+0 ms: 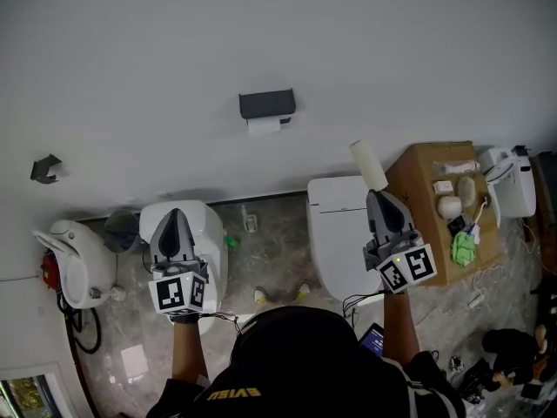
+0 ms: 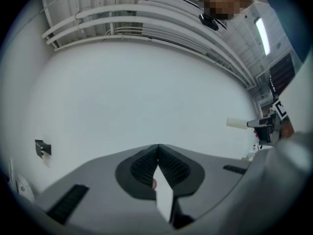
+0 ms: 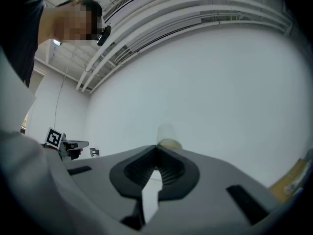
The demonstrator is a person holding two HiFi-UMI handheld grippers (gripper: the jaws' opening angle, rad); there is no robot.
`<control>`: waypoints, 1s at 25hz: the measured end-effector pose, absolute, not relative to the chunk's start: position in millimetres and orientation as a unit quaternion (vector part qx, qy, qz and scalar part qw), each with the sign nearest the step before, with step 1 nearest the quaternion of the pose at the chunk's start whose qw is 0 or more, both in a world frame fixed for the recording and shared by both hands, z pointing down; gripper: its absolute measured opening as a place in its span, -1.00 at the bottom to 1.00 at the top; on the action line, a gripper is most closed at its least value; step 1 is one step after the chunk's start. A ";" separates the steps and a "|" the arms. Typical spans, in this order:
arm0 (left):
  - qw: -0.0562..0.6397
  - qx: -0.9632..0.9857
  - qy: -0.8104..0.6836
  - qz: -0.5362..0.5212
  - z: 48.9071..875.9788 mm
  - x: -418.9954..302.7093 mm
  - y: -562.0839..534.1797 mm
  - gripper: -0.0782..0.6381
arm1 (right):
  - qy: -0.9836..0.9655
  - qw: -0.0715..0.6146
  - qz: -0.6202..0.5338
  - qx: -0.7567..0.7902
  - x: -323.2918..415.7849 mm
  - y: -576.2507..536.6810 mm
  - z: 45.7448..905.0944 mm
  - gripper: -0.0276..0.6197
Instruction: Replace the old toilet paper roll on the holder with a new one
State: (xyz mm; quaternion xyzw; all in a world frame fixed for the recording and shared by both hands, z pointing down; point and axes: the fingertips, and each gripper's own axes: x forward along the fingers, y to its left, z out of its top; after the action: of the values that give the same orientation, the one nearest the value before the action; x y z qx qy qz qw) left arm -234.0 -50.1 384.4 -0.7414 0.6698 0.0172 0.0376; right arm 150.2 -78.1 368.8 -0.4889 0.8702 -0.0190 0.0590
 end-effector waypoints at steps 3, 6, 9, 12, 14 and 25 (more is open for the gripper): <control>0.043 -0.743 0.668 0.014 383.2 -242.3 -56.8 -0.75 | 0.867 0.056 -0.018 -0.495 147.2 -83.1 369.1 -0.92; 0.036 -0.745 0.666 0.003 386.1 -243.4 -61.5 -0.75 | 0.864 0.053 -0.013 -0.501 146.4 -85.0 368.3 -0.92; 0.033 -0.749 0.662 0.003 389.1 -243.7 -66.0 -0.75 | 0.862 0.051 -0.010 -0.505 145.9 -86.5 368.7 -0.92; 0.043 -0.754 0.655 0.014 386.9 -245.1 -77.0 -0.75 | 0.862 0.044 -0.005 -0.506 140.2 -94.0 368.9 -0.92; 0.042 -0.756 0.653 0.014 386.8 -247.4 -84.2 -0.75 | 0.862 0.033 0.001 -0.507 134.5 -100.4 369.1 -0.92; 0.029 -0.767 0.641 0.019 385.0 -247.8 -107.1 -0.75 | 0.864 0.001 0.027 -0.503 118.1 -131.2 371.6 -0.92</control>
State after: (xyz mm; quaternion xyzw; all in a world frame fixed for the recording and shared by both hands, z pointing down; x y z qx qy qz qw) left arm -247.8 -107.1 385.0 -0.7665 0.6412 0.0192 0.0292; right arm 118.1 -131.2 371.6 -0.5029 0.8639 0.0272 0.0015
